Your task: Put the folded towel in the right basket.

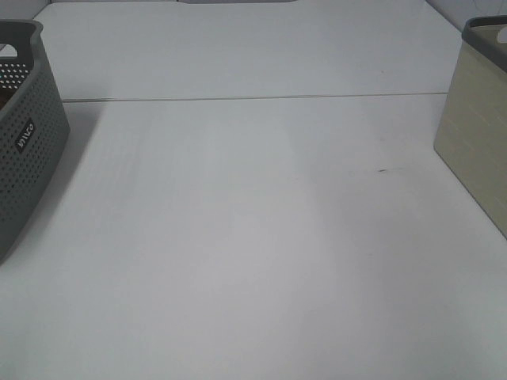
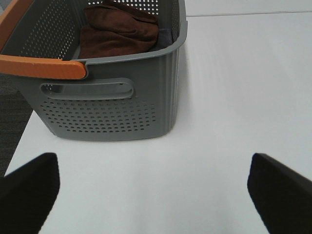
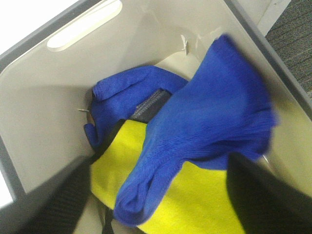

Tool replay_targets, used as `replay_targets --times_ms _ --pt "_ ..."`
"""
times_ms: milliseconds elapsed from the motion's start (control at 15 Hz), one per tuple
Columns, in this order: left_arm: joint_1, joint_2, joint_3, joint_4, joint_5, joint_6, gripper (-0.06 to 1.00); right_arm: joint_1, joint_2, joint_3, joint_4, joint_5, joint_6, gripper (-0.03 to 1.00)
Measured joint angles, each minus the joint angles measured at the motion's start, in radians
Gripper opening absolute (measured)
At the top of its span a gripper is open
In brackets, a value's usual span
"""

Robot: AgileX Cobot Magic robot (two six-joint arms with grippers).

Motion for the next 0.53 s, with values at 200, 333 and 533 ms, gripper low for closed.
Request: replay_targets --times_ms 200,333,533 --pt "0.0 0.0 0.0 0.0 0.0 0.0 0.97 0.002 -0.001 0.0 0.027 0.0 0.0 0.97" --pt "0.0 0.0 0.0 0.0 0.0 0.0 0.97 0.036 -0.009 0.0 0.032 0.0 -0.001 0.98" --pt "0.0 0.0 0.0 0.0 0.0 0.0 0.97 0.206 -0.053 0.0 -0.018 0.0 -0.002 0.99"
